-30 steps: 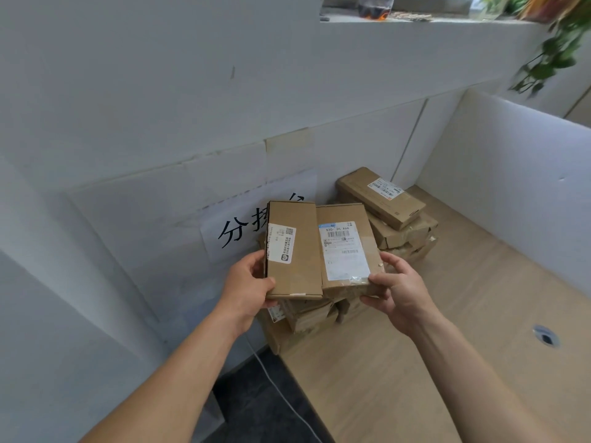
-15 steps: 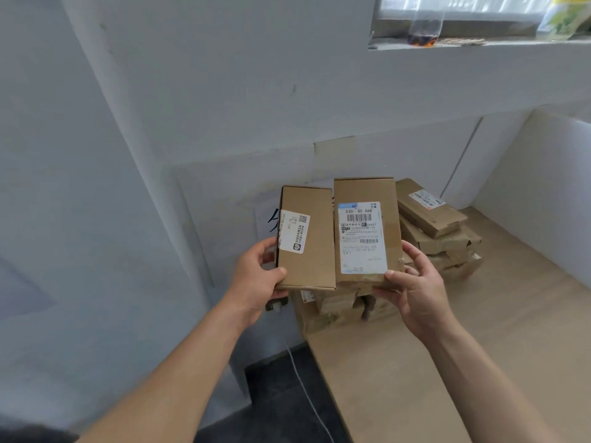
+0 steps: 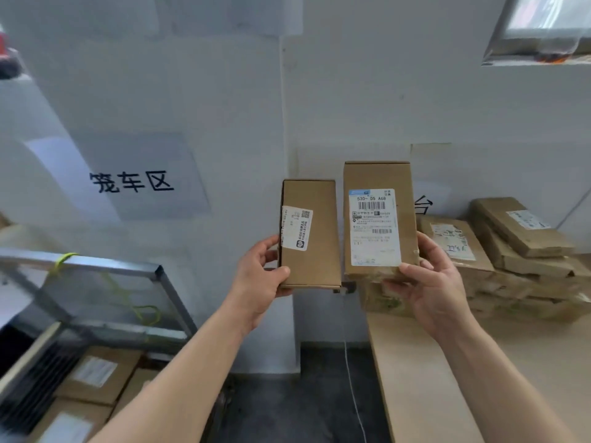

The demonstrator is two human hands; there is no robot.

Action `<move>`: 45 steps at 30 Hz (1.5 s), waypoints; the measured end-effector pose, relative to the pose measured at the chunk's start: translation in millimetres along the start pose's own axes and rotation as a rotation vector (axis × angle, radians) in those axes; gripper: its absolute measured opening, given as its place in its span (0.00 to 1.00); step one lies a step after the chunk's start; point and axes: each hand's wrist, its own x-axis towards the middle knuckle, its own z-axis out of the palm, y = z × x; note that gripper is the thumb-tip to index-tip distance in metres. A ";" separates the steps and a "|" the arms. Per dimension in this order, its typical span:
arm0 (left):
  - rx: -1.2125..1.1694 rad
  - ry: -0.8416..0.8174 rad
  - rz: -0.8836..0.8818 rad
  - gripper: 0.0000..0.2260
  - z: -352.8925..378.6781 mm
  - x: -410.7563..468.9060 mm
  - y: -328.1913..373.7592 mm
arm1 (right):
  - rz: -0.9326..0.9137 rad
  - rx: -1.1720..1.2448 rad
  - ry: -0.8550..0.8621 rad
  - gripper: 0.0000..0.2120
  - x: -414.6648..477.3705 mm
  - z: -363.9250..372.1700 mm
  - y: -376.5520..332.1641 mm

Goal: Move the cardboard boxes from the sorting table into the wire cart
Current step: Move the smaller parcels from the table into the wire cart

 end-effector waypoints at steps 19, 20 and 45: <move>-0.124 0.453 0.062 0.25 -266.9 -234.0 -16.8 | 0.120 -0.161 -0.417 0.24 -165.9 240.0 95.0; -0.122 0.470 0.065 0.25 -282.2 -250.3 -18.9 | 0.127 -0.166 -0.442 0.24 -180.8 252.8 101.7; -0.133 1.259 0.012 0.25 -485.9 -545.5 -63.2 | 0.510 -0.138 -1.107 0.27 -396.3 503.6 272.5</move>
